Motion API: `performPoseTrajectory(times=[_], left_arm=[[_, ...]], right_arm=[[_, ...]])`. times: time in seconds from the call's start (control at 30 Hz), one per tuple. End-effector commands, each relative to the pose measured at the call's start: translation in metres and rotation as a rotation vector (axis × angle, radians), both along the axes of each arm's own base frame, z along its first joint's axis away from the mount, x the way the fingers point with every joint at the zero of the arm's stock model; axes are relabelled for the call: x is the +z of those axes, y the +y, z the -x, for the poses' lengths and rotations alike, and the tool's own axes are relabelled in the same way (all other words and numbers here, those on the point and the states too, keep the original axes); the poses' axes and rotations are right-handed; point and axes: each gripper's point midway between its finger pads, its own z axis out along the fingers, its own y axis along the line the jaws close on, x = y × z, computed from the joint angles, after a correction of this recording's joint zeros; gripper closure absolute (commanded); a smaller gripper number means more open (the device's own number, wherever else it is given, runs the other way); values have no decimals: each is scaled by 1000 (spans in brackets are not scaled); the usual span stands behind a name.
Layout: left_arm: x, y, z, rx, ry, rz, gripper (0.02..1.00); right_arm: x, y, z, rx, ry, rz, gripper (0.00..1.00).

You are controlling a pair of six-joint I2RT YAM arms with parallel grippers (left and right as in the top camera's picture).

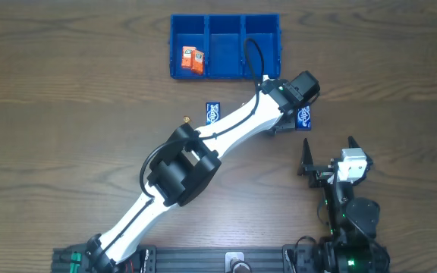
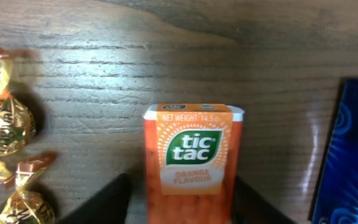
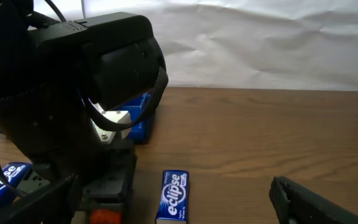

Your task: Sort Candies Into Trays

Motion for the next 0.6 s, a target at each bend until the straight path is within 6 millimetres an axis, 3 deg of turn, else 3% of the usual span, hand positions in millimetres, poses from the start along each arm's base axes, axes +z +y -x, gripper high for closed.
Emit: performPoseTrajectory(times=[0.03,0.2,0.27,0.3,0.4,0.5,0.6], left_arm=[[-10,5,1,8,20,-15,658],[-7,0,-4,1,-3,5,711],[11,-2,-13,1,-48,19,713],[27,-1,-20,-7,-92,24,713],[112,19,-56,-14,-310,16,715],[191,64,-86,7,-467,10,722],[246,124,-111,50,-552,-4,726]], right_arm=[[-2,1,0,8,2,14,3],[-2,1,0,8,2,14,3],[-2,1,0,8,2,14,3],[-2,1,0,8,2,14,3],[-2,1,0,8,2,14,1],[-2,1,0,8,2,14,1],[-2,1,0,8,2,14,3]])
